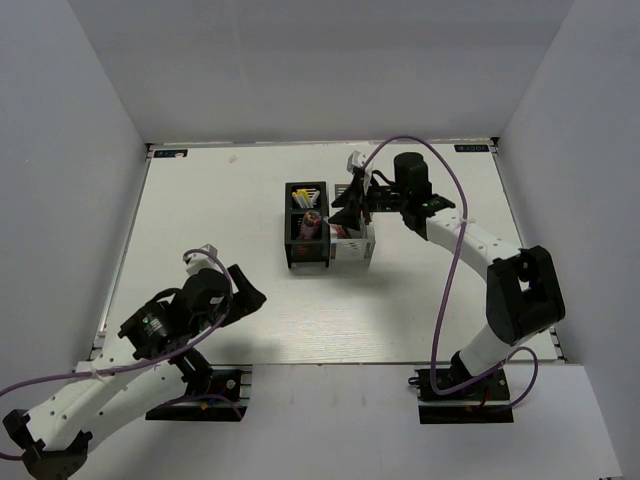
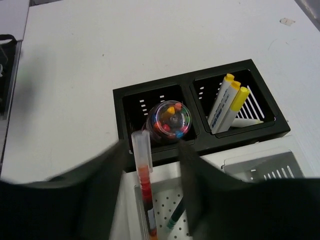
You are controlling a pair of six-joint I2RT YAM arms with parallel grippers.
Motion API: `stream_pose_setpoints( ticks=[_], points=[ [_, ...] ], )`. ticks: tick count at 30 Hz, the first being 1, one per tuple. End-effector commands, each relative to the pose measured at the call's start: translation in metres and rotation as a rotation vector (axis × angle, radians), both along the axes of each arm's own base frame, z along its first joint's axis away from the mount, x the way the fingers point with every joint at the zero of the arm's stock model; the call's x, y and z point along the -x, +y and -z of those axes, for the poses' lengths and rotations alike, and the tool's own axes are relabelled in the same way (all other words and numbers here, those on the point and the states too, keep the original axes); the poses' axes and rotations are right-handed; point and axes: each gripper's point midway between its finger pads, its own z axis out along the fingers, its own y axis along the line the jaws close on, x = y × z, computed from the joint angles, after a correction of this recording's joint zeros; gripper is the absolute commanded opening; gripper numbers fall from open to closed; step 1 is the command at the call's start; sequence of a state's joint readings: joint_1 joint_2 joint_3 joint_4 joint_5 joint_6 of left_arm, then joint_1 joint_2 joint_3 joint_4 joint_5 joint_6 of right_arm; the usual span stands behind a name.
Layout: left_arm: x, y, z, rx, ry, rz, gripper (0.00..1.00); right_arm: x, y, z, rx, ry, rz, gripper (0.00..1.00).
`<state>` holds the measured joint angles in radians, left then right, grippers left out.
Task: Sort the stationery into containers
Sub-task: Place the pen in the storage box, then reset both arms
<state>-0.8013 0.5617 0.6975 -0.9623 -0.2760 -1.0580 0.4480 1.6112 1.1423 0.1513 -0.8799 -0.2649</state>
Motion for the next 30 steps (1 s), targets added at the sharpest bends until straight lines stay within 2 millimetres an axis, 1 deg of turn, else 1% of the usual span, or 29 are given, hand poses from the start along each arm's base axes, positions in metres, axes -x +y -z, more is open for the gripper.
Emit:
stream_pose_setpoints(
  ticks=[1, 2, 3, 6, 7, 8, 9, 10, 11, 12, 13, 14, 15, 16, 17, 18, 19, 20, 21, 22, 23, 24, 25, 26, 27, 28, 29, 30],
  points=[
    [-0.003, -0.002, 0.0, 0.0, -0.008, 0.006, 0.85, 0.006, -0.002, -0.013, -0.046, -0.035, -0.044, 0.58],
    [-0.003, -0.002, 0.0, 0.0, -0.008, 0.006, 0.85, 0.005, -0.003, -0.013, -0.046, -0.035, -0.041, 0.62],
    [-0.003, -0.002, 0.0, 0.0, -0.008, 0.006, 0.85, 0.005, -0.004, -0.014, -0.047, -0.035, -0.039, 0.69],
    [-0.004, -0.004, 0.0, 0.0, -0.008, 0.006, 0.85, 0.003, -0.006, -0.02, -0.054, -0.042, -0.027, 0.69],
    [-0.005, -0.004, -0.003, 0.0, -0.017, 0.013, 0.85, 0.0, -0.007, -0.026, -0.059, -0.048, -0.018, 0.69],
    [-0.005, -0.004, -0.003, 0.0, -0.018, 0.013, 0.85, -0.005, -0.011, -0.033, -0.066, -0.059, -0.002, 0.69],
    [-0.005, -0.004, -0.003, 0.0, -0.018, 0.013, 0.85, -0.005, -0.012, -0.038, -0.069, -0.054, 0.017, 0.69],
    [-0.006, -0.005, -0.007, 0.007, -0.024, 0.013, 0.85, -0.011, -0.014, -0.051, -0.077, -0.054, 0.057, 0.7],
    [-0.006, -0.005, -0.007, 0.007, -0.024, 0.013, 0.85, -0.016, -0.021, -0.062, -0.075, -0.032, 0.108, 0.86],
    [-0.006, -0.005, -0.007, 0.007, -0.024, 0.013, 0.85, -0.024, -0.024, -0.071, -0.073, -0.03, 0.143, 0.9],
    [-0.007, -0.007, -0.009, 0.015, -0.033, 0.013, 0.87, -0.036, -0.031, -0.077, -0.068, 0.002, 0.237, 0.9],
    [-0.007, -0.007, -0.009, 0.015, -0.033, 0.013, 0.87, -0.038, -0.044, -0.066, -0.006, 0.073, 0.325, 0.9],
    [-0.008, -0.008, -0.011, 0.022, -0.039, 0.012, 0.89, -0.042, -0.049, -0.078, -0.006, 0.052, 0.348, 0.9],
    [-0.009, -0.011, -0.013, 0.031, -0.048, 0.027, 0.92, -0.042, -0.059, -0.074, 0.02, 0.066, 0.373, 0.9],
    [-0.011, -0.012, -0.016, 0.033, -0.063, 0.035, 0.94, -0.043, -0.068, -0.081, 0.039, 0.018, 0.415, 0.9],
    [-0.013, -0.014, -0.015, 0.038, -0.068, 0.035, 0.96, -0.041, -0.081, -0.073, 0.072, 0.05, 0.451, 0.9],
    [-0.016, -0.019, -0.021, 0.053, -0.1, 0.057, 0.98, -0.04, -0.09, -0.071, 0.09, 0.047, 0.5, 0.9],
    [-0.018, -0.021, -0.022, 0.054, -0.115, 0.066, 1.0, -0.04, -0.096, -0.064, 0.118, 0.049, 0.527, 0.9],
    [-0.021, -0.023, -0.022, 0.056, -0.131, 0.073, 1.0, -0.032, -0.106, -0.061, 0.142, 0.07, 0.55, 0.9],
    [-0.025, -0.03, -0.027, 0.075, -0.152, 0.086, 1.0, -0.03, -0.116, -0.045, 0.181, 0.1, 0.588, 0.9],
    [-0.026, -0.033, -0.031, 0.078, -0.174, 0.107, 1.0, -0.028, -0.124, -0.036, 0.203, 0.129, 0.631, 0.9],
    [-0.03, -0.036, -0.032, 0.071, -0.182, 0.116, 1.0, -0.023, -0.136, -0.044, 0.196, 0.119, 0.689, 0.9],
    [-0.034, -0.04, -0.034, 0.073, -0.196, 0.122, 1.0, -0.014, -0.144, -0.018, 0.237, 0.161, 0.709, 0.9],
    [-0.036, -0.043, -0.034, 0.063, -0.207, 0.144, 1.0, -0.012, -0.151, -0.016, 0.24, 0.154, 0.736, 0.9],
    [-0.038, -0.045, -0.034, 0.056, -0.214, 0.152, 1.0, -0.007, -0.165, -0.029, 0.23, 0.097, 0.806, 0.9],
    [-0.04, -0.046, -0.034, 0.049, -0.221, 0.159, 1.0, -0.001, -0.17, -0.018, 0.248, 0.108, 0.825, 0.9],
    [-0.044, -0.049, -0.039, 0.049, -0.244, 0.169, 1.0, 0.004, -0.177, -0.015, 0.254, 0.101, 0.846, 0.9],
    [-0.045, -0.051, -0.042, 0.058, -0.255, 0.168, 1.0, 0.008, -0.188, -0.014, 0.267, 0.095, 0.907, 0.9]
  ],
)
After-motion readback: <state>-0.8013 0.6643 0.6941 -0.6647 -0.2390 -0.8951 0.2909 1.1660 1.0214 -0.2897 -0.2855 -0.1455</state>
